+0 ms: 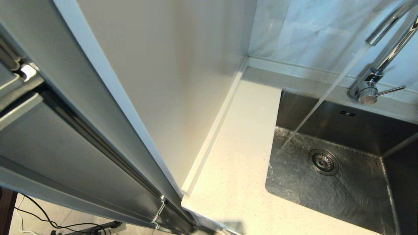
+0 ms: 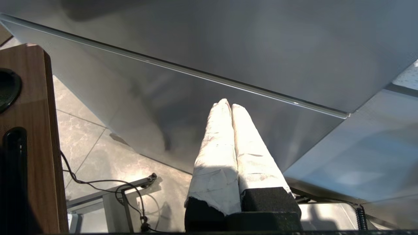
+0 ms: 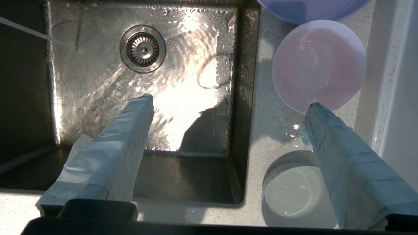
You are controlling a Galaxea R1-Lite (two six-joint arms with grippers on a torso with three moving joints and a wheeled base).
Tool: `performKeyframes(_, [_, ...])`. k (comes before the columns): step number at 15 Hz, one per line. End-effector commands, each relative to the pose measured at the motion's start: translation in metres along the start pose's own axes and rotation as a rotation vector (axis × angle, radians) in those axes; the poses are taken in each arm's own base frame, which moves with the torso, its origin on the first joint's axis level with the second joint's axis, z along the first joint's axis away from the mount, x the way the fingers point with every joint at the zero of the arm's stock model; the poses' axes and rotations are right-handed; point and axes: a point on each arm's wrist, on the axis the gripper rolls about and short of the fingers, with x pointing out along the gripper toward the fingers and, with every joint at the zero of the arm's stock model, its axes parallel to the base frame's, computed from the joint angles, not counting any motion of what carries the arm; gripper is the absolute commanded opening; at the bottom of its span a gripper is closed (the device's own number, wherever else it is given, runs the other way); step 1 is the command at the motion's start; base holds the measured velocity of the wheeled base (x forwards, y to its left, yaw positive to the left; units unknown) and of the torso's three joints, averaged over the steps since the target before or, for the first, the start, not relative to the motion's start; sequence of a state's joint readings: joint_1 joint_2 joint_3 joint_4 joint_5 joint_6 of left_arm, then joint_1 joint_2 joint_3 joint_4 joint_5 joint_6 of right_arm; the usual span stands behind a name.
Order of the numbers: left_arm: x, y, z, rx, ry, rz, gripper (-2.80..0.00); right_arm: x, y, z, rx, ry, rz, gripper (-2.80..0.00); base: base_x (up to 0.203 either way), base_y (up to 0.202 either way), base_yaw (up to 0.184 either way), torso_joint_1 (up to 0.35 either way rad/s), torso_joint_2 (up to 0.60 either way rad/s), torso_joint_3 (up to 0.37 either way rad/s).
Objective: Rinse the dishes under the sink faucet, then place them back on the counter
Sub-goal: Place the bowl on the table
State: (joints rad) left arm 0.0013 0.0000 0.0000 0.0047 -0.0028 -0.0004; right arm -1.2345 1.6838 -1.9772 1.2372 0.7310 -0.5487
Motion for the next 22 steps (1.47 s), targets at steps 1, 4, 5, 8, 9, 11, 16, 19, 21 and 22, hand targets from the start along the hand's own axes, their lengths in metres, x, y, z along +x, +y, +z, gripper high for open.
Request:
performKeyframes(1, [0.0,0.0,0.0,-0.001,0.0,0.0,-2.8,0.0005,-0.0002,-0.0006,0.003,0.004,0.006,0.0,0.0,0.0,0.0,0.0,0.0,0.0])
performKeyframes(4, [0.0,0.0,0.0,0.0,0.0,0.0,-2.8,0.0005,-0.0002,-0.0006,0.003,0.004,0.006,0.0,0.001,0.0,-0.024,0.0,0.0,0.001])
performKeyframes(5, [0.0,0.0,0.0,0.0,0.0,0.0,-2.8,0.0005,-0.0002,-0.0006,0.003,0.003,0.008,0.0,0.005,0.006,-0.1,0.002,0.01,0.002])
performKeyframes(8, [0.0,0.0,0.0,0.0,0.0,0.0,-2.8,0.0005,-0.0002,-0.0006,0.003,0.003,0.008,0.0,0.002,0.01,-0.194,0.002,0.0,0.001])
performKeyframes(9, [0.0,0.0,0.0,0.0,0.0,0.0,-2.8,0.0005,-0.0002,-0.0005,0.003,0.002,0.008,0.0,-0.001,0.009,-0.217,0.002,0.0,0.004])
performKeyframes(11, [0.0,0.0,0.0,0.0,0.0,0.0,-2.8,0.0005,-0.0002,-0.0005,0.003,0.002,0.009,0.0,0.001,0.005,-0.161,0.003,0.01,0.004])
performKeyframes(16, [0.0,0.0,0.0,0.0,0.0,0.0,-2.8,0.001,-0.0005,-0.0006,0.004,0.002,0.012,0.0,0.0,0.0,0.0,0.0,0.0,0.0])
performKeyframes(19, [0.0,0.0,0.0,0.0,0.0,0.0,-2.8,0.0014,-0.001,-0.0005,0.003,0.001,0.015,0.0,0.0,0.0,0.0,0.0,0.0,0.0])
performKeyframes(21, [0.0,0.0,0.0,0.0,0.0,0.0,-2.8,0.0016,-0.0004,-0.0004,-0.006,-0.003,0.026,0.0,0.0,0.0,0.0,0.0,0.0,0.0])
performKeyframes(22, [0.0,0.0,0.0,-0.001,0.0,0.0,-2.8,0.0014,-0.0002,-0.0004,-0.015,-0.014,0.043,0.0,0.0,0.0,0.0,0.0,0.0,0.0])
